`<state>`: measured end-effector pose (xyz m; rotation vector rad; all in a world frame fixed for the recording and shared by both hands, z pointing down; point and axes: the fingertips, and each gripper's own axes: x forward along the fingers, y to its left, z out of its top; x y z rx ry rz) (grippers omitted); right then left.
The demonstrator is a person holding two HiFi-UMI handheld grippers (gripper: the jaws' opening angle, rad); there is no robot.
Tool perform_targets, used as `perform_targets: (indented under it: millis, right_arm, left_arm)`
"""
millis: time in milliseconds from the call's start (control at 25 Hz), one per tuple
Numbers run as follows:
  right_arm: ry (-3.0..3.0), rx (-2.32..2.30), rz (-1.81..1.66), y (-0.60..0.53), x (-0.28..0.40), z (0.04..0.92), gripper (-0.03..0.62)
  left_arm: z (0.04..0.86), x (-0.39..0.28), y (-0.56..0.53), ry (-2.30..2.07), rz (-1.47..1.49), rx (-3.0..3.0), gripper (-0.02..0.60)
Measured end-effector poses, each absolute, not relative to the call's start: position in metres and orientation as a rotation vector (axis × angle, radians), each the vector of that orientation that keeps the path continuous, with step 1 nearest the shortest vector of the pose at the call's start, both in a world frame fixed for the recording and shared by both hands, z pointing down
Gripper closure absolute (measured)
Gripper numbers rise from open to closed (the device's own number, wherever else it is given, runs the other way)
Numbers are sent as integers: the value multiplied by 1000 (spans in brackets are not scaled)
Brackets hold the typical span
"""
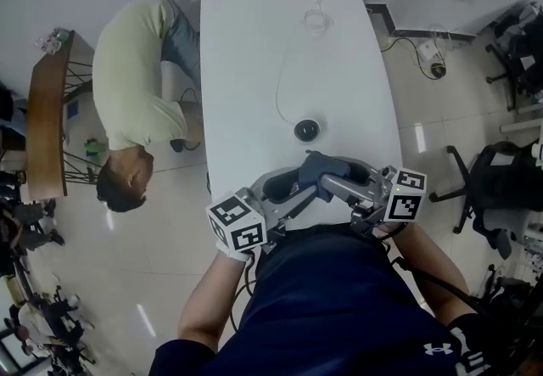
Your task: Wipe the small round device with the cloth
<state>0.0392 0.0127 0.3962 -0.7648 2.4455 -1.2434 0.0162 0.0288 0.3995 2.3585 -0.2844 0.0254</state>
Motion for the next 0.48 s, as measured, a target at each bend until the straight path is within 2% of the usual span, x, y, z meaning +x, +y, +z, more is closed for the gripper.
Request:
perform_targets:
  millis: [160,200,240,360,480]
  right_arm:
    - [2410,-743,-1280,8,34,399,311]
    - [2395,-739,-1297,7,34,401,306]
    - [2373,-739,-1316,7,34,403,310]
    - [2267,-788,-1367,2,48,414,405]
    - [2205,-966,-1354,-16,74,427,416]
  left_arm:
    - [400,26,31,-249,-67,2271,439]
    - [401,28,32,-250,-76,2260,445]
    - [403,29,32,-256,-88,2246,446]
    - [409,24,26,-284,-166,2166,433]
    - [426,6,16,-382,-134,2162,364]
